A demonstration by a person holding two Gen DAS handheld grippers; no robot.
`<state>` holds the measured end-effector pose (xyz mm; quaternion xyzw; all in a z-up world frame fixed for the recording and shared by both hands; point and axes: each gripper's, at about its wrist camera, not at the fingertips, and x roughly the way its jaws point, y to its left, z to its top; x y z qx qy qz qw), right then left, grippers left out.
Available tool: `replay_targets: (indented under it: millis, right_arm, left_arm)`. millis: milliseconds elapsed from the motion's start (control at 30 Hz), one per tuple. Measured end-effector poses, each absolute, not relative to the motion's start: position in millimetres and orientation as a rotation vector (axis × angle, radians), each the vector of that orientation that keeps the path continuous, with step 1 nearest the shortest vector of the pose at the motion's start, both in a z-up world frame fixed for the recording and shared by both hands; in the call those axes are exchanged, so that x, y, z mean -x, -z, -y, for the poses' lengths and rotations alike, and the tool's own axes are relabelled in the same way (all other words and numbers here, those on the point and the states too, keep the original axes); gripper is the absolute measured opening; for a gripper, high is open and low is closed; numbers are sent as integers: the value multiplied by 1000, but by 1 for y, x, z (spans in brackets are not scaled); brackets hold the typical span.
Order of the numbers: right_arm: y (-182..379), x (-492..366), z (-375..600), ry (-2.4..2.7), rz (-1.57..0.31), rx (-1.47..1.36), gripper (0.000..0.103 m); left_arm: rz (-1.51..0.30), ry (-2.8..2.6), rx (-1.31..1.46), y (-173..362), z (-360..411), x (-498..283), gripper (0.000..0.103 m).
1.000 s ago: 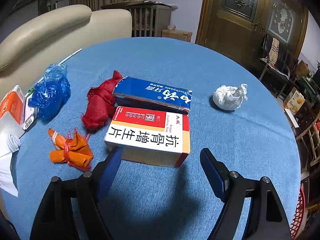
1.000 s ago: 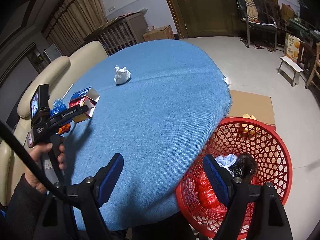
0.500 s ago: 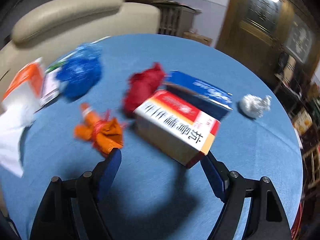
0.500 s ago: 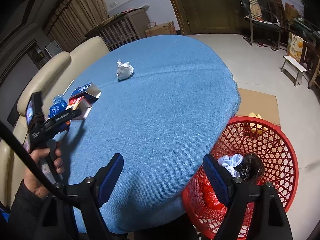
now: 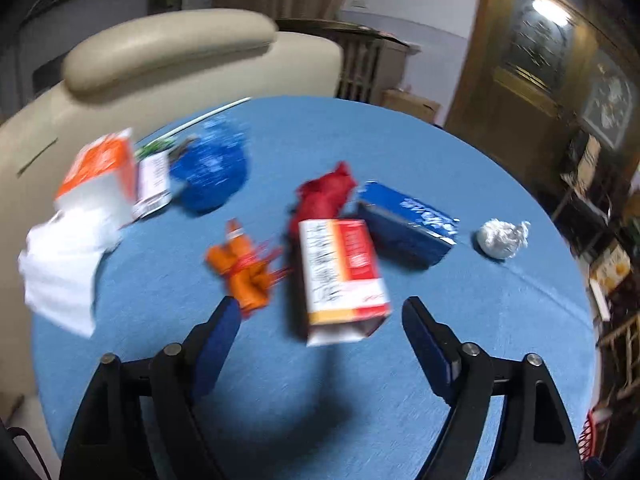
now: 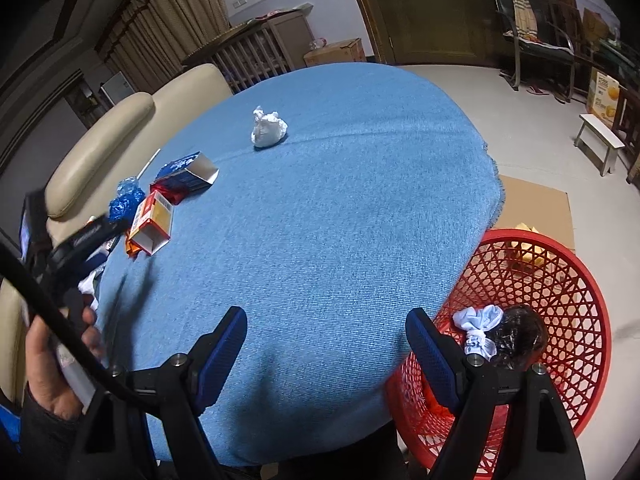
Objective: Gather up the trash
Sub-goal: 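Move both tools back over the table toward the boxes, then grasp the white-and-red medicine box with the left tool while the right tool grasps the blue toothpaste box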
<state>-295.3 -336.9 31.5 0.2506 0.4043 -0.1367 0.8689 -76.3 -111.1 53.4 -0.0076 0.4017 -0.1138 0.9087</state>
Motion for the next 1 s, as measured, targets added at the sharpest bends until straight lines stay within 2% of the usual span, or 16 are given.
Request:
replay_targets:
  millis: [167, 200, 233, 567, 867, 1000]
  right_arm:
    - [-35, 300, 343, 305, -835, -532, 84]
    - [-36, 301, 344, 308, -833, -534, 84]
    - [-36, 302, 345, 310, -831, -534, 84]
    - [-52, 255, 328, 242, -815, -425, 84]
    - [-77, 137, 281, 39, -765, -133, 84]
    - [-74, 70, 260, -74, -810, -41, 84]
  left_arm:
    - [-899, 201, -48, -30, 136, 44, 84]
    - [-917, 217, -48, -25, 137, 41, 79]
    - [-926, 242, -41, -22, 136, 40, 49]
    - [-915, 339, -62, -31, 105, 101, 49]
    - [-959, 329, -55, -21, 60, 126, 49]
    - [-961, 334, -53, -21, 56, 125, 49]
